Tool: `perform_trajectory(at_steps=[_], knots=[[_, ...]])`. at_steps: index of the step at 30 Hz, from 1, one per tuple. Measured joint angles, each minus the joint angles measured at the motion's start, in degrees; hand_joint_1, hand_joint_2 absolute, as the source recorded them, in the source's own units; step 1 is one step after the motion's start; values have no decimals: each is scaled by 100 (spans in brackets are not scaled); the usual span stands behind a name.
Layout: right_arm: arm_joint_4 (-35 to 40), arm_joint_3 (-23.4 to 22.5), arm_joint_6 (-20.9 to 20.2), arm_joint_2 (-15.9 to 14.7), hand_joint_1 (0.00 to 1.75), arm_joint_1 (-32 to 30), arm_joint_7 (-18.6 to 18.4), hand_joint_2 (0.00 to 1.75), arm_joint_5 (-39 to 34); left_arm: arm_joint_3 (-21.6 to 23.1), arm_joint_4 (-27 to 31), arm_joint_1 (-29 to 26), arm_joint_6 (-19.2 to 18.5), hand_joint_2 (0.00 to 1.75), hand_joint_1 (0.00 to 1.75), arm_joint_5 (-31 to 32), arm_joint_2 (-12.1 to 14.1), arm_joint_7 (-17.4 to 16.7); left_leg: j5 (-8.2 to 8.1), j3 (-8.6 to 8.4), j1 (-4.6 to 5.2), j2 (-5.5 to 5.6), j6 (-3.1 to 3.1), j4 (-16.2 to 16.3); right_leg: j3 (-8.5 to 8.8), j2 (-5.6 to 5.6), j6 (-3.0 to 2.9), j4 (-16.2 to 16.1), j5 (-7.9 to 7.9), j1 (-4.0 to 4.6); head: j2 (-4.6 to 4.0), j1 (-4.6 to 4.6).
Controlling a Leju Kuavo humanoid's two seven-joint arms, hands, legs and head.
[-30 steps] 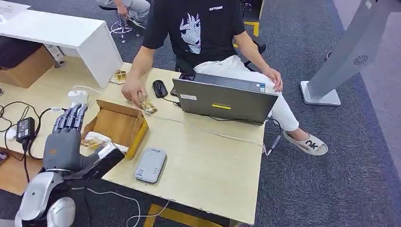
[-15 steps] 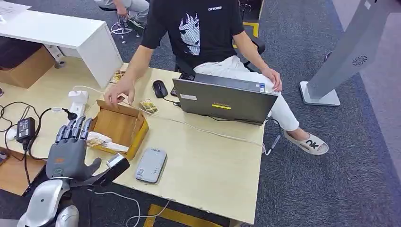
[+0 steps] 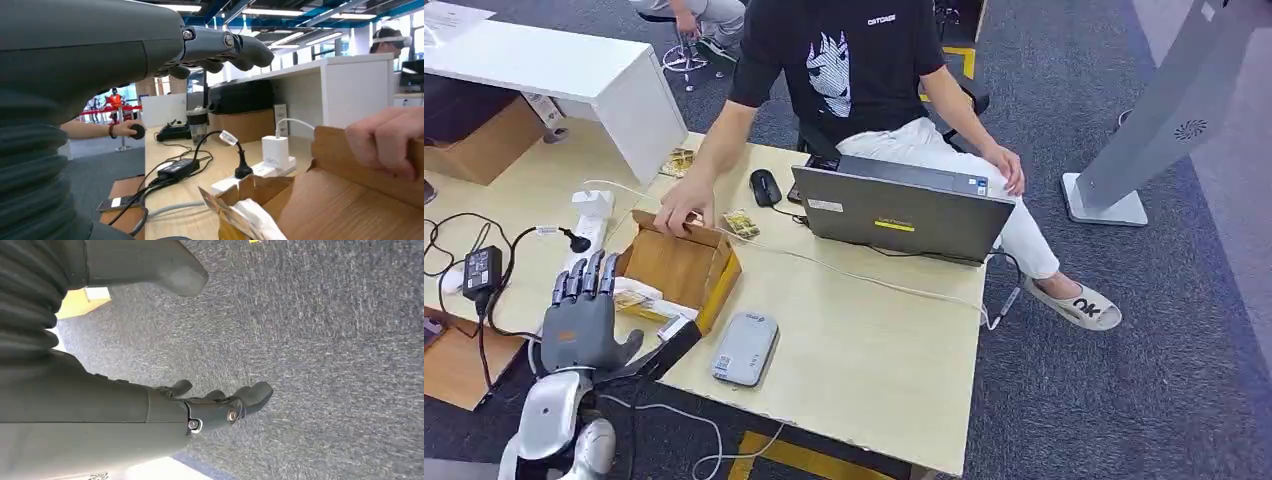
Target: Pass the card to the sensor for recognition and then transmit it.
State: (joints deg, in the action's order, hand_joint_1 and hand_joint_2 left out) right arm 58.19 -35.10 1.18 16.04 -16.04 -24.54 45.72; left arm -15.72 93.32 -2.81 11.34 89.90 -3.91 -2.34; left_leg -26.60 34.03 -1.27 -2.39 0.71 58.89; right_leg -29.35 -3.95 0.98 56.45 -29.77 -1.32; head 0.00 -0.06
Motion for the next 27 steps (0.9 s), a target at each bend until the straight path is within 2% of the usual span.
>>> perform_trajectory(at_steps=[7,12,19,20,21,22,27], knots=[[-94,-4,-46,0,0,10,24,175,88,-33,-587,142,94,175,0,0,157,-96,0,0,0,0,0,0,1,0,1,0,0,0,0,0],[-145,-72,-217,0,0,19,188,175,365,-129,-1028,277,94,175,0,0,218,59,0,0,1,3,0,0,3,-2,1,0,0,-1,0,-2],[-210,-243,-284,0,0,39,319,175,623,-151,-1413,391,86,175,2,0,284,74,0,0,0,2,0,0,1,-1,0,0,0,0,0,-2],[-217,-267,-293,0,0,40,343,175,647,-149,-1454,415,81,175,19,0,291,81,0,0,0,3,0,0,1,-1,0,0,0,0,0,2],[-221,-297,-304,0,0,40,369,175,675,-149,-1487,438,79,175,65,0,291,83,0,0,0,3,0,0,2,-1,1,0,0,-1,0,0],[-227,-330,-321,0,0,46,387,175,726,-149,-1520,459,79,175,91,0,291,85,0,0,0,3,0,0,2,-1,1,0,0,-1,0,0],[-282,-512,-356,0,0,90,479,175,835,-146,-1697,558,83,175,91,7,326,153,1,0,0,3,0,0,2,-1,1,0,0,-1,0,0]])
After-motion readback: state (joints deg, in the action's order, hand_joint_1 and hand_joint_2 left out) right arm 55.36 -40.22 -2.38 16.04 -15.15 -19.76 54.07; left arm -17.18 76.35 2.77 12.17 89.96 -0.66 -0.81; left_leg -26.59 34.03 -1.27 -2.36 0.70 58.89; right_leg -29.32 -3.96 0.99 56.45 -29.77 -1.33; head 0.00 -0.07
